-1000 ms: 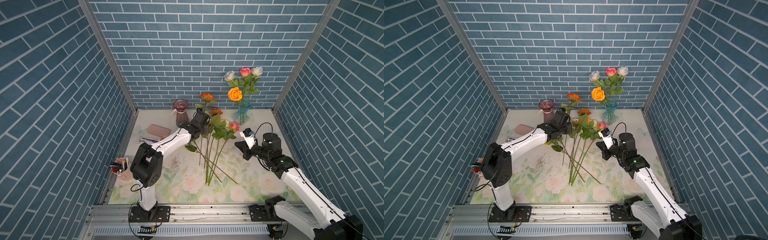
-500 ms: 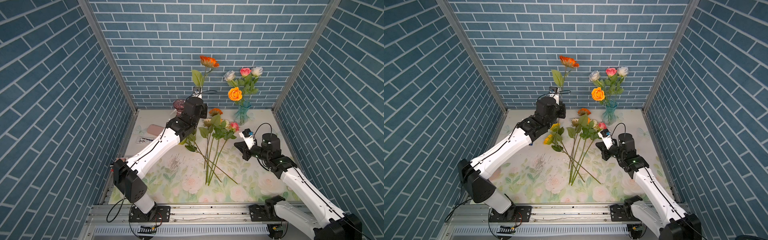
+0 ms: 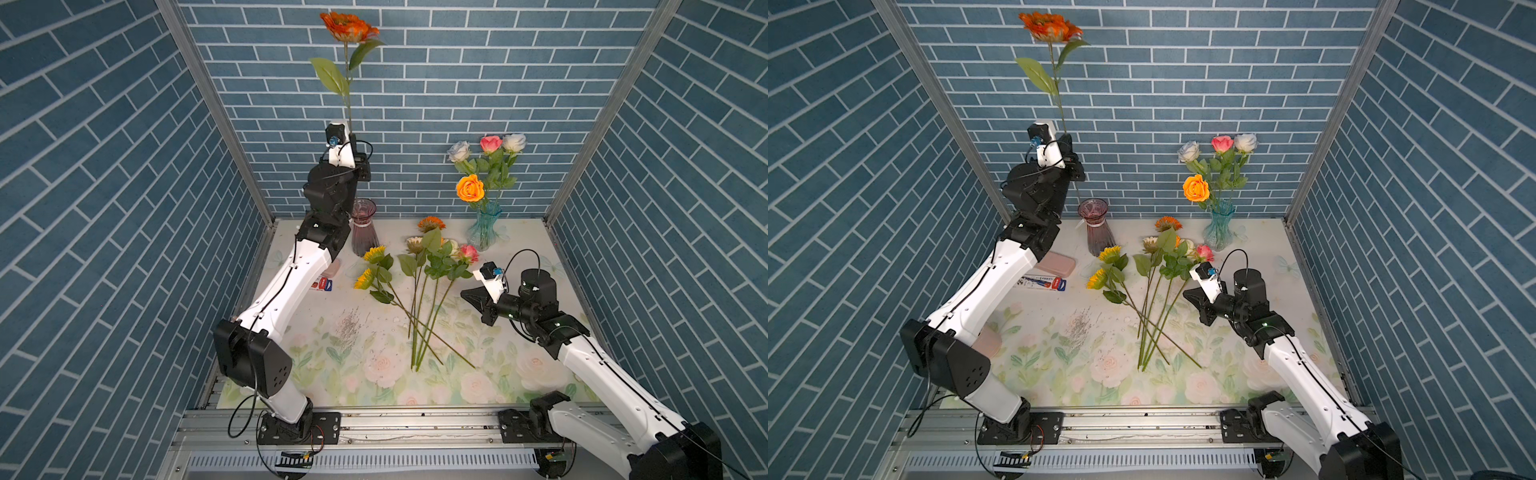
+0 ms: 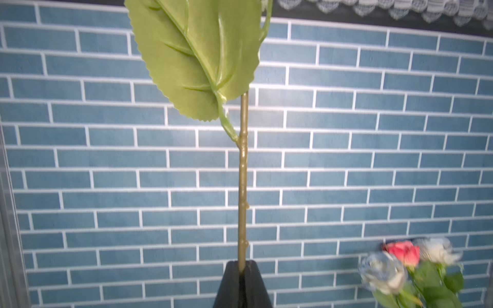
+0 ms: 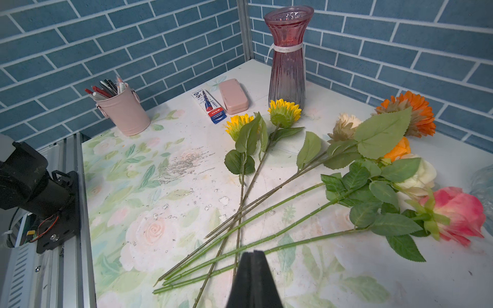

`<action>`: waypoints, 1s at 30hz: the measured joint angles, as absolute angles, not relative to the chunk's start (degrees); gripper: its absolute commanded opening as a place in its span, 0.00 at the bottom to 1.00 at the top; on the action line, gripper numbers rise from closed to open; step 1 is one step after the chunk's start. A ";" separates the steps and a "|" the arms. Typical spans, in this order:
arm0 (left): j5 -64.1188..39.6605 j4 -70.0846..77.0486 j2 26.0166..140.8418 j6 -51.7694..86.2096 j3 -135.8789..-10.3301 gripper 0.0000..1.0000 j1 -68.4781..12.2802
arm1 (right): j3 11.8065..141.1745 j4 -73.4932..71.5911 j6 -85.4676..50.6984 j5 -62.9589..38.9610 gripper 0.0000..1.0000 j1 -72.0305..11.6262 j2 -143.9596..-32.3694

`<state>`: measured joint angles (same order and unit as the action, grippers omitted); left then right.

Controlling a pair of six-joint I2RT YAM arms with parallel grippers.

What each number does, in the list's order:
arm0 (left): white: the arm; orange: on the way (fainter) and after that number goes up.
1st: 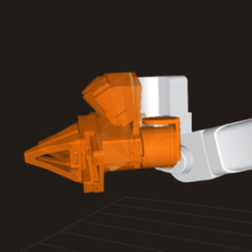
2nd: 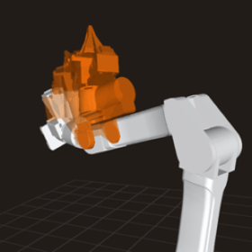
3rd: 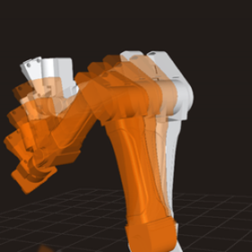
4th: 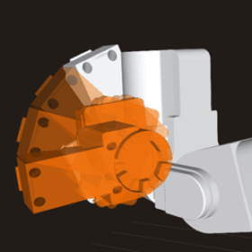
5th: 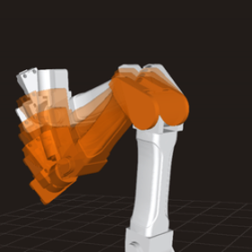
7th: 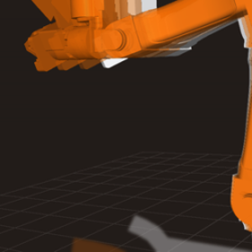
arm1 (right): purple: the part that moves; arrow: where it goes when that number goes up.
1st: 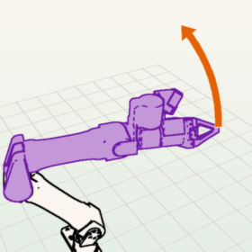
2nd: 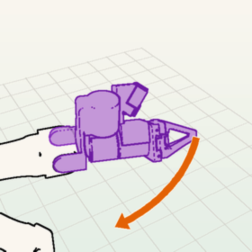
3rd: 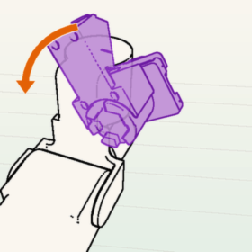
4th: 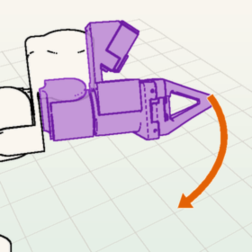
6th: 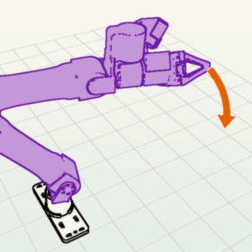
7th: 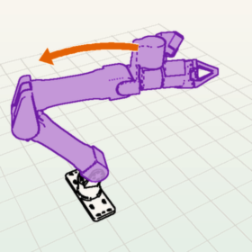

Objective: Arrange the flowers in different vases according to their variety
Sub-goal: Insert the flower into the vase.

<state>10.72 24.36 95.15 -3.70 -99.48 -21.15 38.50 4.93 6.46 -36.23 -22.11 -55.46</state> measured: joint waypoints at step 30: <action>8.75 48.42 112.57 0.32 -85.89 0.22 -15.62 | 38.39 5.13 7.51 -35.75 0.00 -23.00 -59.00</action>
